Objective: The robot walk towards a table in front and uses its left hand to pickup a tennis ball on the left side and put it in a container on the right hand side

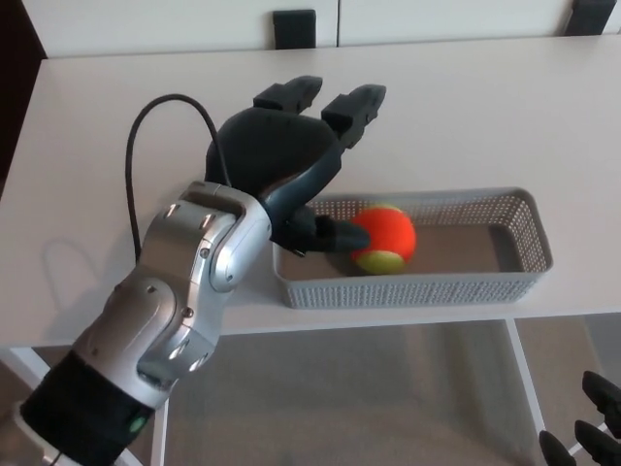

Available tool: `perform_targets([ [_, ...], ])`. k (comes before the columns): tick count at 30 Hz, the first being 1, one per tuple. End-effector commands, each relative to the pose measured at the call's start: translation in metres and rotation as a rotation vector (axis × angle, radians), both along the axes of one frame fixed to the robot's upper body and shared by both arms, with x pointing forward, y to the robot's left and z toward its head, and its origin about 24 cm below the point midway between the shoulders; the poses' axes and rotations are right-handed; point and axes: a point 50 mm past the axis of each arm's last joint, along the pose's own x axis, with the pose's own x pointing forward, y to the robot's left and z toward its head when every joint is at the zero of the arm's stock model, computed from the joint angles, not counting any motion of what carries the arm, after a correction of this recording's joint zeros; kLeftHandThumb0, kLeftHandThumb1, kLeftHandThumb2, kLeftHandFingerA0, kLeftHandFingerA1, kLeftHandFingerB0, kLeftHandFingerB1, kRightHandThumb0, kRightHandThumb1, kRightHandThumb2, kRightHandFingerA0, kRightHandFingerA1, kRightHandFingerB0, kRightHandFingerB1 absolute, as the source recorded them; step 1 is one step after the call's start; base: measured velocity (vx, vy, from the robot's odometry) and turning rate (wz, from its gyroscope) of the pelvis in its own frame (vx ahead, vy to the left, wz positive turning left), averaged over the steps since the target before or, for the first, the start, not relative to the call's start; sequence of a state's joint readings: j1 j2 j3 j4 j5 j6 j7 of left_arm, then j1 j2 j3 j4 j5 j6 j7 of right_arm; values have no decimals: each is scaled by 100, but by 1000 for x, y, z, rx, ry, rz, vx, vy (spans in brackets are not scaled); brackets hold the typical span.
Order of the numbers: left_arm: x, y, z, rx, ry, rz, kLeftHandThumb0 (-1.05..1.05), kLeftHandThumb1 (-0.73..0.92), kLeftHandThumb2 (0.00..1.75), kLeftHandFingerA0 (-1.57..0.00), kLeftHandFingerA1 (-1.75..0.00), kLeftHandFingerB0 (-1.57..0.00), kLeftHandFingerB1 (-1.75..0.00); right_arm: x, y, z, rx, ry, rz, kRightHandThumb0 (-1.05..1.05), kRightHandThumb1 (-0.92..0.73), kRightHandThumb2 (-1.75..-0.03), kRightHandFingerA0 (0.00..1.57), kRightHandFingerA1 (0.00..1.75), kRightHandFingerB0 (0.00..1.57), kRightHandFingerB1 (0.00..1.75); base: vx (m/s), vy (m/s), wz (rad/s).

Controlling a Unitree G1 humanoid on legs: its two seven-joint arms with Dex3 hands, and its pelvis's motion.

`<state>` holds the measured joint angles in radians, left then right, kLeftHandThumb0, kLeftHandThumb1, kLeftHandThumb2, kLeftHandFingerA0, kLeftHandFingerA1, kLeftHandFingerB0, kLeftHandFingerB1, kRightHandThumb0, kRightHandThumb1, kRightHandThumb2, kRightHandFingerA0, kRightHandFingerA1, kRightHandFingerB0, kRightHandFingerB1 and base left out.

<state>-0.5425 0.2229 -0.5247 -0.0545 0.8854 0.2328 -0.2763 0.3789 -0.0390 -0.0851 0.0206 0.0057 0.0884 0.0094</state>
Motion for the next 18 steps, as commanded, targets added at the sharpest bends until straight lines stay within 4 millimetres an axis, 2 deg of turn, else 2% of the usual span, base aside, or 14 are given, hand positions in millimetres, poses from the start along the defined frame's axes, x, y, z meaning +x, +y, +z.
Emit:
perform_targets([
  [1,-5,9,6,18,-17,25,-104,80,63,0,0,0,0,-4,-2,-2,-13,15,4,-36,-65,-59,0,50,2,42,0,0,0],
  [4,-19,23,22,-37,-80,22,-104,77,63,0,0,0,-1,-12,-2,-6,-9,33,6,-37,-65,-62,0,47,2,40,0,0,0],
  [5,-26,33,30,-68,-113,28,-96,57,101,0,-1,0,-4,-16,-2,-7,-11,37,7,-36,-65,-59,0,50,2,42,0,0,0],
  [7,-31,38,34,-80,-126,29,-96,57,101,0,-1,0,-4,-18,-2,-8,-12,38,7,-36,-65,-59,0,50,2,42,0,0,0],
  [9,-57,62,44,-130,-136,39,-92,54,98,0,-4,0,-7,-30,-3,-13,-18,71,17,-38,-64,-60,2,47,4,39,0,0,0],
  [10,-64,67,47,-140,-146,41,-94,55,97,0,0,0,-5,-30,-3,-13,-20,72,18,-38,-65,-59,3,46,4,38,0,0,0],
  [11,-85,82,45,-191,-145,50,-85,51,87,0,0,-4,-12,-34,-3,-15,-17,83,22,-41,-56,-76,0,48,4,40,0,0,0],
  [12,-108,94,44,-235,-146,62,-85,51,87,0,0,-4,-12,-39,-3,-17,-13,98,28,-41,-56,-76,0,48,4,40,0,0,0],
  [14,-116,97,41,-244,-136,67,-85,51,87,0,0,-4,-12,-42,-5,-18,-15,110,34,-41,-56,-76,0,48,4,40,0,0,0],
  [15,-134,107,39,-328,-140,66,-72,44,82,-1,-16,-8,-24,-42,-5,-21,-18,115,33,-39,-64,-64,3,48,3,35,0,0,0],
  [16,-143,112,39,-361,-145,68,-72,44,82,-1,-16,-8,-24,-42,-6,-22,-19,117,33,-39,-64,-64,3,48,3,35,0,0,0],
  [18,-144,112,39,-362,-143,65,-72,44,82,-1,-16,-8,-24,-42,-6,-22,-19,117,33,-39,-64,-64,3,48,3,35,0,0,0],
])
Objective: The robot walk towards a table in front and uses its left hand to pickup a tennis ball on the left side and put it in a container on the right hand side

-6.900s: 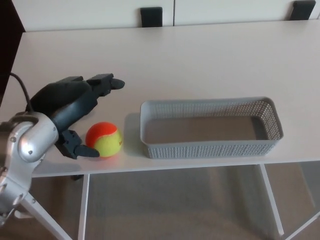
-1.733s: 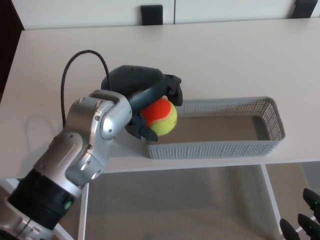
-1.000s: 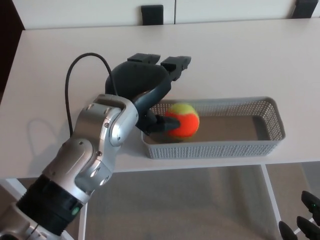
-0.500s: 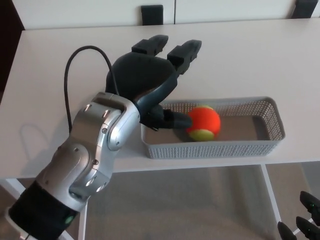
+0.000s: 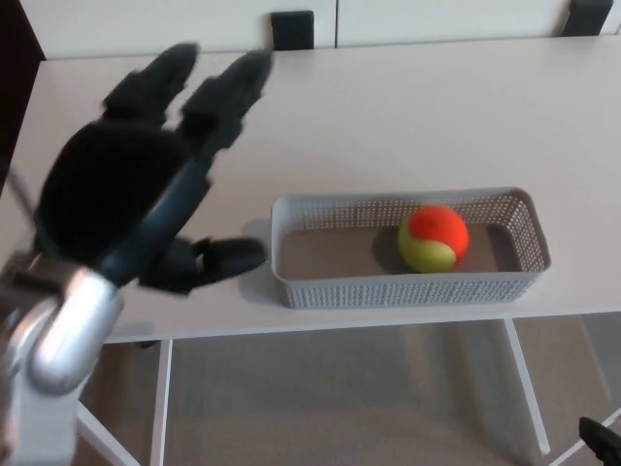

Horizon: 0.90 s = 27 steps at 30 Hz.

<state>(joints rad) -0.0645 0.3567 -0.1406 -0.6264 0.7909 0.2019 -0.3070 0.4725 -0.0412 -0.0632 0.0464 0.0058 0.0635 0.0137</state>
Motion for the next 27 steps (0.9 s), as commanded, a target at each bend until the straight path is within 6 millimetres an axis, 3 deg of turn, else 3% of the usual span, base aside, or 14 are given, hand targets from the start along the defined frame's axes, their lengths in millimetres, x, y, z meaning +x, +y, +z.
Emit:
perform_targets([
  [1,-66,29,12,-164,-43,-83,-72,44,82,-1,-16,-8,-24,-12,-7,-6,-26,22,37,-39,-64,-64,3,48,3,35,0,0,0],
  [2,-101,46,-9,-317,49,-107,-32,31,88,-2,-51,0,-48,-19,-5,-10,-9,41,29,-36,-67,-59,0,51,0,40,0,0,0],
  [3,-128,59,-22,-398,81,-75,-31,28,87,-8,-52,-6,-49,-23,-3,-14,3,54,23,-36,-67,-60,0,49,0,37,0,0,0],
  [6,-166,73,-53,-505,170,3,-28,28,88,-11,-53,-9,-51,-27,-1,-19,23,72,15,-37,-68,-60,0,48,0,34,0,0,0],
  [7,-174,75,-59,-529,201,24,-58,52,56,-27,-35,-26,-30,-29,-1,-20,27,76,11,-37,-68,-59,0,49,0,34,0,0,0],
  [9,-183,77,-65,-552,237,49,-58,52,56,-27,-35,-26,-30,-31,-1,-22,32,80,7,-37,-68,-59,0,49,0,34,0,0,0],
  [11,-218,86,-99,-693,462,168,-56,54,56,-32,-37,-28,-30,-38,-1,-27,43,94,-3,-40,-66,-61,0,45,1,27,0,0,0],
  [14,-243,90,-132,-757,625,236,-51,52,56,-34,-38,-32,-32,-37,-1,-30,80,101,-20,-40,-66,-59,0,42,0,23,0,0,0],
  [18,-249,92,-162,-761,775,275,-56,51,56,-34,-39,-31,-32,-30,-1,-34,82,99,-21,-41,-66,-60,0,41,0,23,0,0,0],
  [19,-249,94,-174,-744,814,320,-54,41,82,-38,-56,-20,-44,-28,0,-35,86,95,-16,-44,-65,-60,0,43,0,23,0,0,0],
  [20,-250,96,-186,-738,863,376,-54,41,82,-38,-56,-20,-44,-28,0,-36,91,90,-11,-44,-65,-60,0,43,0,23,0,0,0],
  [21,-247,100,-204,-750,923,450,-56,57,58,-38,-41,-30,-32,-27,0,-36,87,93,0,-49,-66,-59,0,44,0,23,0,0,0],
  [25,-247,103,-212,-760,936,468,-56,57,58,-38,-41,-30,-32,-26,0,-36,85,92,5,-49,-66,-59,0,44,0,23,0,0,0],
  [27,-227,104,-234,-787,954,535,-57,58,58,-37,-40,-29,-32,-20,0,-35,93,83,9,-50,-67,-60,0,41,0,20,0,0,0],
])
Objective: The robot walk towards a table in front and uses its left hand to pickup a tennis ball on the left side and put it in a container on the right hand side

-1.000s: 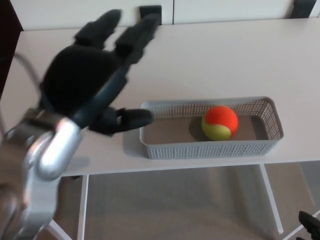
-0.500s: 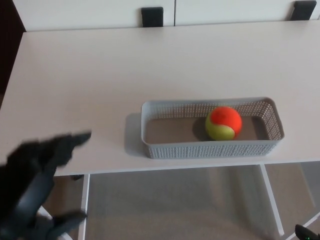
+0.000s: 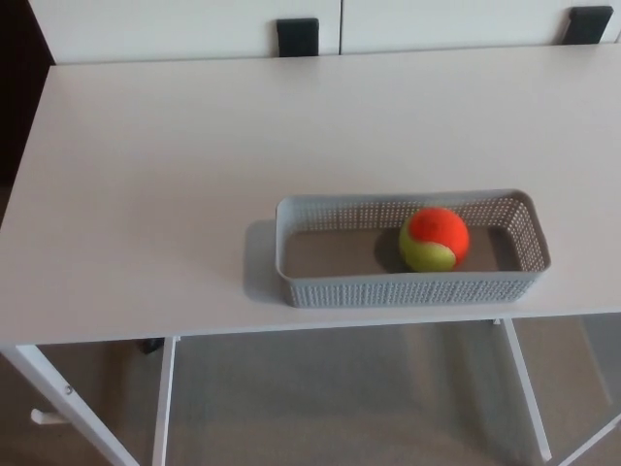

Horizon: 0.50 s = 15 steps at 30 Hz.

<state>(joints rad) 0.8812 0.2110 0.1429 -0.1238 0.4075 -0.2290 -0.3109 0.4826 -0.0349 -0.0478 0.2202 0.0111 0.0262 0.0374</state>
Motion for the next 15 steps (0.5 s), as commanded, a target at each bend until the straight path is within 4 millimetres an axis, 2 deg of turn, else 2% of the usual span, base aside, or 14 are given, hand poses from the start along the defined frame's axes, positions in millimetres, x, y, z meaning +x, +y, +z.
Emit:
perform_targets([
  [1,-9,9,-51,-283,1,395,-62,55,57,-33,-39,-29,-32,7,0,-3,45,-61,12,-47,-69,-60,0,40,0,19,0,0,0],
  [3,-1,7,-57,-311,18,432,-62,55,57,-33,-39,-29,-32,7,0,-3,43,-60,15,-47,-69,-60,0,40,0,19,0,0,0],
  [4,8,5,-66,-336,47,459,-52,58,57,-27,-39,-24,-31,7,1,-5,42,-56,14,-45,-68,-60,0,43,0,19,0,0,0],
  [5,19,0,-77,-369,87,489,-52,58,57,-27,-39,-24,-31,6,2,-7,41,-50,12,-45,-68,-60,0,43,0,19,0,0,0],
  [7,19,0,-80,-377,97,498,-52,58,57,-27,-39,-24,-31,4,2,-8,41,-46,14,-45,-68,-60,0,43,0,19,0,0,0],
  [8,29,-3,-86,-402,97,527,-29,42,96,-11,-54,-9,-51,6,4,-8,30,-52,45,-56,-59,-82,0,41,0,18,0,0,0],
  [12,36,-4,-91,-418,93,541,-29,42,96,-11,-54,-9,-51,8,5,-9,25,-59,59,-56,-59,-82,0,41,0,18,0,0,0],
  [13,38,-8,-92,-436,81,546,-52,59,58,-26,-41,-24,-33,12,6,-8,25,-69,59,-49,-69,-61,0,45,0,12,0,0,0],
  [15,39,-9,-94,-446,75,550,-52,59,58,-26,-41,-24,-33,14,7,-7,25,-75,59,-49,-69,-61,0,45,0,12,0,0,0],
])
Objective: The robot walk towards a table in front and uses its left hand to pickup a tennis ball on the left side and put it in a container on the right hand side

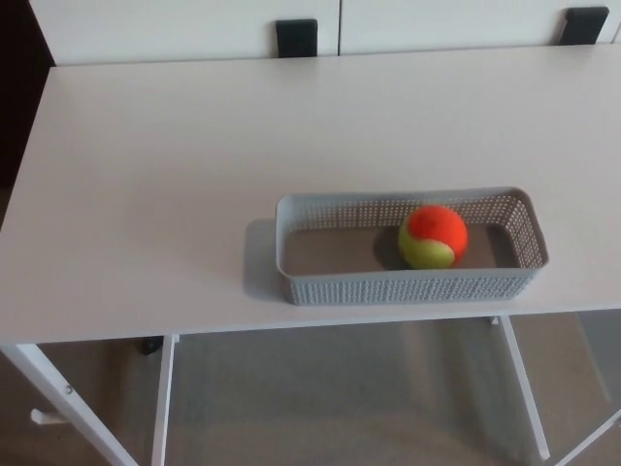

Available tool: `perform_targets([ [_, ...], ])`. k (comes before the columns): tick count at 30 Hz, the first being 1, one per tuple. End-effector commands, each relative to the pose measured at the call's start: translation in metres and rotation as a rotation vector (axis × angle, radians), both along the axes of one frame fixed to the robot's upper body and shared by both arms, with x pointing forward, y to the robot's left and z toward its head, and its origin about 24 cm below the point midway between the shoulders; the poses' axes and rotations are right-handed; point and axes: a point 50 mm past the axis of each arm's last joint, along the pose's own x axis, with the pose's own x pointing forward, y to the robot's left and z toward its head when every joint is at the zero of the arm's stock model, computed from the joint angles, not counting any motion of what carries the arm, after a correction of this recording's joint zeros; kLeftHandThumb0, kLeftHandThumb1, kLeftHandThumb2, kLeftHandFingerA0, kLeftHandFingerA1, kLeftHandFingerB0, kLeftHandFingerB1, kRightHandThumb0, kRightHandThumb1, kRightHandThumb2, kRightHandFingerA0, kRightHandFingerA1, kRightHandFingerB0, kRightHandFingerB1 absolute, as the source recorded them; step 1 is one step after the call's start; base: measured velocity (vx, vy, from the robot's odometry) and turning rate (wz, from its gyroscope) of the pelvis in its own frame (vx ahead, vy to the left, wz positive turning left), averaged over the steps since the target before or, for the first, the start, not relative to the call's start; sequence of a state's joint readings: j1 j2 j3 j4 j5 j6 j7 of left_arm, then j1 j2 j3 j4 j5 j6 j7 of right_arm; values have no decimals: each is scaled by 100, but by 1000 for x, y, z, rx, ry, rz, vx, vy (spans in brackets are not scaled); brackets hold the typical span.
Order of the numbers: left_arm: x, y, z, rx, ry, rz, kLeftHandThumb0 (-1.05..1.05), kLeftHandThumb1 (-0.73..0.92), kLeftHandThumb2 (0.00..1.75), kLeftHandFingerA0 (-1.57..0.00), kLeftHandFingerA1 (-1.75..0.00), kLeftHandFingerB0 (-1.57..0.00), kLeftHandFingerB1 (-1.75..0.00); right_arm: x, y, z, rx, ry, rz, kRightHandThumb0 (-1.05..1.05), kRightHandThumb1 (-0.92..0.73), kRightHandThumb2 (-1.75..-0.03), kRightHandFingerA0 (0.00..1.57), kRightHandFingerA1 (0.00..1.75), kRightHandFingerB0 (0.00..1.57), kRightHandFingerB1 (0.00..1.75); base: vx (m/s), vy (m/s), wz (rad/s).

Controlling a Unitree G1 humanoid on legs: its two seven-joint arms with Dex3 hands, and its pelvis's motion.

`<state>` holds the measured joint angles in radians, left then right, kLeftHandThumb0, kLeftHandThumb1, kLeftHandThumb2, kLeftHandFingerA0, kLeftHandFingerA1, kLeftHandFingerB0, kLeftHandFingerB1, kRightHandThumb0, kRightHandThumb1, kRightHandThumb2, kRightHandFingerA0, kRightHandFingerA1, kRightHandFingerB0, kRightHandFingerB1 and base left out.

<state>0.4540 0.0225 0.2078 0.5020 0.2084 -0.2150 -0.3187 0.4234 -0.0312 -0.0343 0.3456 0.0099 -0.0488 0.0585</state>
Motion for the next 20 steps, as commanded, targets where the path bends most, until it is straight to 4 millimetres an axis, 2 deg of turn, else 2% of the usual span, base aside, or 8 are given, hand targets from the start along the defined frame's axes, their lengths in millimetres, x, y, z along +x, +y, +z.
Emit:
perform_targets([
  [1,5,0,-11,-112,1,158,-52,59,58,-26,-41,-24,-33,9,2,4,0,-71,24,-49,-69,-61,0,45,0,12,0,0,0],
  [12,2,21,-12,38,5,86,-62,75,62,-23,-39,-17,-30,10,-2,6,1,-93,21,-50,-70,-61,0,44,0,9,0,0,0],
  [13,5,20,-13,33,7,85,-69,60,86,-19,-48,-14,-42,12,-1,7,2,-98,19,-51,-70,-61,0,44,0,8,0,0,0],
  [14,6,19,-14,31,6,79,-69,60,86,-19,-48,-14,-42,14,-1,7,6,-100,18,-51,-70,-61,0,44,0,8,0,0,0],
  [15,6,18,-15,27,6,76,-66,73,61,-23,-39,-19,-30,14,-1,7,4,-101,22,-53,-69,-62,0,43,0,8,0,0,0],
  [18,8,15,-16,10,-7,64,-69,74,61,-21,-38,-17,-29,17,-2,7,3,-110,29,-62,-59,-81,0,40,0,11,0,0,0],
  [19,8,15,-16,9,-8,65,-70,72,61,-20,-38,-16,-28,17,-2,8,1,-109,30,-53,-70,-61,0,40,0,9,0,0,0],
  [20,9,15,-16,7,-8,66,-70,72,61,-20,-38,-16,-28,17,-2,8,-1,-108,31,-53,-70,-61,0,40,0,9,0,0,0],
])
